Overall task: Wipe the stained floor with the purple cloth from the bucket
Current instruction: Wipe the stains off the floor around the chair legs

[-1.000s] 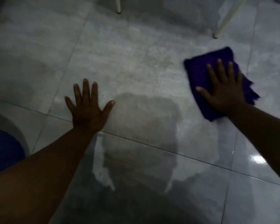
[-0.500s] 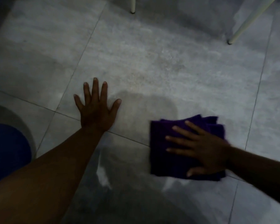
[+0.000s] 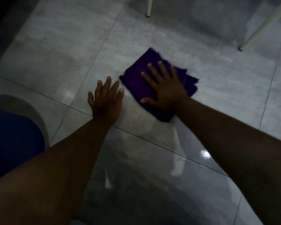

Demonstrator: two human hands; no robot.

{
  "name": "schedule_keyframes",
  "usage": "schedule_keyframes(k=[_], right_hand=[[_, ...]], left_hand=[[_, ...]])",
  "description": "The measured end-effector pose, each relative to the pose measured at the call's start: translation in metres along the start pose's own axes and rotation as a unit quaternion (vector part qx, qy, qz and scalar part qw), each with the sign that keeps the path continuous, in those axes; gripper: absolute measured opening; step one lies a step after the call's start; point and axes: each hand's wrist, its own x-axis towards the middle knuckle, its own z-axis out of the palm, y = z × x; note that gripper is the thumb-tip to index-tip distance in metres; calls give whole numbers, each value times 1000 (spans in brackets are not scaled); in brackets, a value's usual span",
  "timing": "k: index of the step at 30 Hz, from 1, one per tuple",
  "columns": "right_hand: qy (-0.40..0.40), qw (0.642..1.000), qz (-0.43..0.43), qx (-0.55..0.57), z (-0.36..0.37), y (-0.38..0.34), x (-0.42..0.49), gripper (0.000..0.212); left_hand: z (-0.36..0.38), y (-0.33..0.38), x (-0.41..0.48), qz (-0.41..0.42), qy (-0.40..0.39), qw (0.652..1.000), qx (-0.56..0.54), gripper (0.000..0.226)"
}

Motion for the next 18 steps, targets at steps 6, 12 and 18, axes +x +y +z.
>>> schedule_keyframes(k=[6, 12, 18], right_hand=[[-29, 975, -219, -38, 26, -55, -93, 93], [-131, 977, -150, -70, 34, 18, -224, 96], [-214, 974, -18, -68, 23, 94, -326, 98]], left_hand=[[-25, -1, 10, -54, -53, 991, -109, 50], [-14, 11, -11, 52, 4, 998, -44, 55], [16, 84, -62, 207, -5, 972, -112, 48]])
